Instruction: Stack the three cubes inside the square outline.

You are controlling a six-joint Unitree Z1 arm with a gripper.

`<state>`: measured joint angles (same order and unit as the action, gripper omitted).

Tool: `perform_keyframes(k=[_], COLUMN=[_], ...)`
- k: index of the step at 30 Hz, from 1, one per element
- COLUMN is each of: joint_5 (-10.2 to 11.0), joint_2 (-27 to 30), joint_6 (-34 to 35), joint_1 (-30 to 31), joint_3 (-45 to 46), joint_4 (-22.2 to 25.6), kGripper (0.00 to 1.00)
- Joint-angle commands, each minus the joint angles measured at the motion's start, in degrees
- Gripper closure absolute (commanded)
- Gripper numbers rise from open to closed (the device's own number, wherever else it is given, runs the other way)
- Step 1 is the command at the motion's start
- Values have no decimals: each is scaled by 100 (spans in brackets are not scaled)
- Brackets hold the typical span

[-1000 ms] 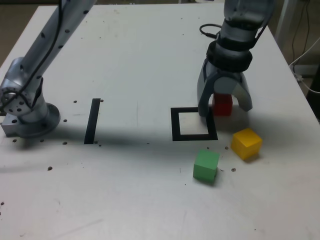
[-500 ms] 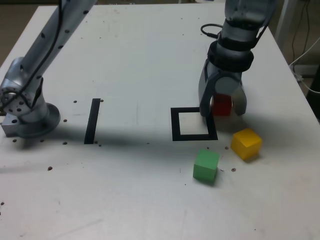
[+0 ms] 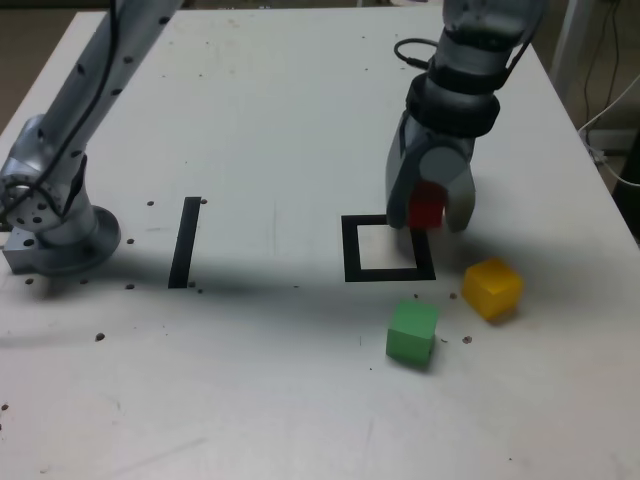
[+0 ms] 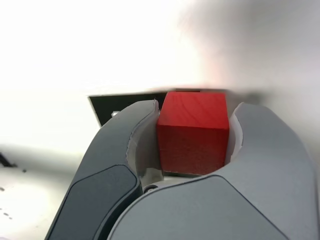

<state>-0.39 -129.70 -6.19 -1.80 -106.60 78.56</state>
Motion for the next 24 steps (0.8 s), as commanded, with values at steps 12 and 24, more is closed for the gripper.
perform_keyframes(k=[12, 24], joint_5=[-237, -377], joint_2=[547, 777], joint_6=[135, 161], joint_1=[149, 231], joint_3=[708, 1550], joint_4=[-73, -786], kGripper=[72, 72])
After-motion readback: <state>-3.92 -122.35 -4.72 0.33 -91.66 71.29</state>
